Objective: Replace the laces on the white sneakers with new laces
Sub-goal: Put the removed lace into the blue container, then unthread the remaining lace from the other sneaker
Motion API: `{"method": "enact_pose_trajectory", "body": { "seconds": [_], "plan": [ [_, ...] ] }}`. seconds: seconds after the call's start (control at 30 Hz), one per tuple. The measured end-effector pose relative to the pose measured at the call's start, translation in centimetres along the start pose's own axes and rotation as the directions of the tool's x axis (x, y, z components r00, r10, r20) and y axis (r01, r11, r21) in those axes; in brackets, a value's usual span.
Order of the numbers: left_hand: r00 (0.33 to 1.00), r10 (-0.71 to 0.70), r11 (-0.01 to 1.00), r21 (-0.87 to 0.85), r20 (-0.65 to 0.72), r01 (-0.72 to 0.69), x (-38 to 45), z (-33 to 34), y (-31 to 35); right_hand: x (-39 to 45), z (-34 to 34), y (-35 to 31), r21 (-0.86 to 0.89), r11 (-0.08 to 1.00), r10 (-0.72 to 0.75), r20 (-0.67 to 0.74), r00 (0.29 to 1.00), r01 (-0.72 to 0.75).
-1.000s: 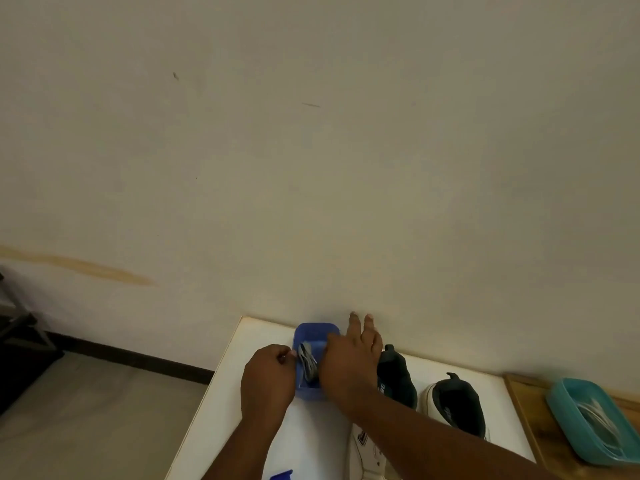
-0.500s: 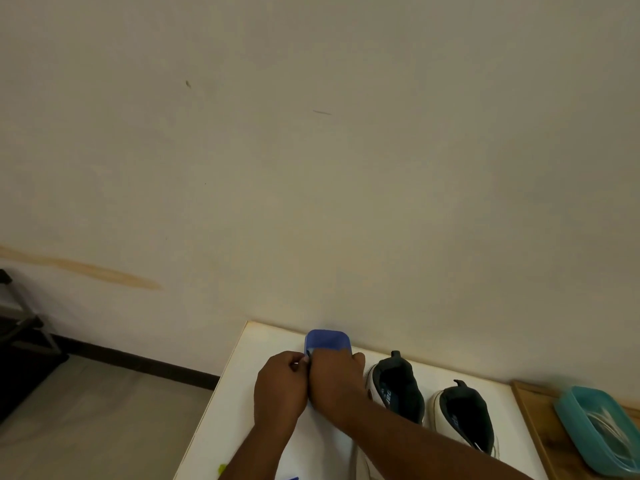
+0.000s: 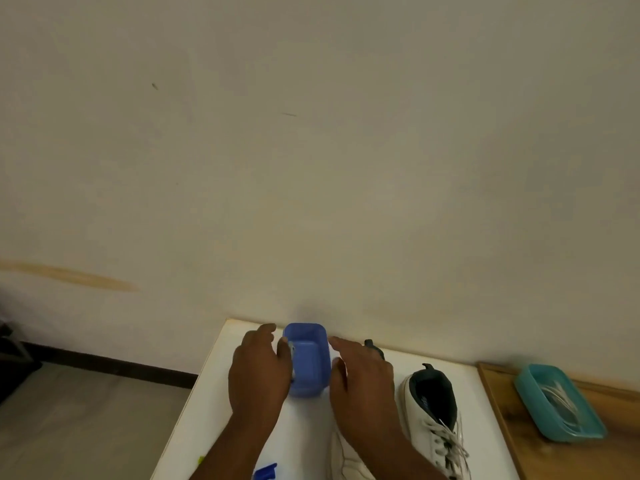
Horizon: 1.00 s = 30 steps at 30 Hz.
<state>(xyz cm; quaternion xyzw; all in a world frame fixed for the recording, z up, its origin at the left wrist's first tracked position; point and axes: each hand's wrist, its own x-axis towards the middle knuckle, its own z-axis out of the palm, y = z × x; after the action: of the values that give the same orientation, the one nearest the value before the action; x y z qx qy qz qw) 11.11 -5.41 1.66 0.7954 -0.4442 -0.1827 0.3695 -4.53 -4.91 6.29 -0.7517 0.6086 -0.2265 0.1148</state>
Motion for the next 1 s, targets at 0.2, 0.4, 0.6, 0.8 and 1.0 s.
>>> {"method": "enact_pose_trajectory", "body": {
  "seconds": [0.2,0.4,0.6,0.8,1.0],
  "plan": [
    [0.898,0.437,0.89,0.169,-0.054,-0.424,-4.3,-1.2,5.0,-7.3,-3.7,5.7,-0.13,0.991,-0.043,-0.214,0.976,0.015],
    [0.799,0.592,0.801,0.19,-0.103,-0.568,-13.1,-0.8,9.2,-9.3,-7.8,8.3,-0.142,0.988,-0.102,-0.318,0.943,0.059],
    [0.823,0.56,0.827,0.122,-0.094,-0.549,-18.5,2.4,10.1,-11.4,-11.2,11.7,-0.039,0.997,-0.077,-0.487,0.87,0.066],
    [0.777,0.595,0.787,0.046,0.205,-0.615,-19.7,5.1,11.4,-13.1,-11.5,15.5,0.097,0.995,0.058,-0.328,0.943,-0.027],
    [0.788,0.462,0.883,-0.13,0.407,-0.451,-18.4,8.2,10.0,-12.3,-7.6,19.8,0.124,0.955,0.272,-0.01,0.962,-0.269]
  ]
}}
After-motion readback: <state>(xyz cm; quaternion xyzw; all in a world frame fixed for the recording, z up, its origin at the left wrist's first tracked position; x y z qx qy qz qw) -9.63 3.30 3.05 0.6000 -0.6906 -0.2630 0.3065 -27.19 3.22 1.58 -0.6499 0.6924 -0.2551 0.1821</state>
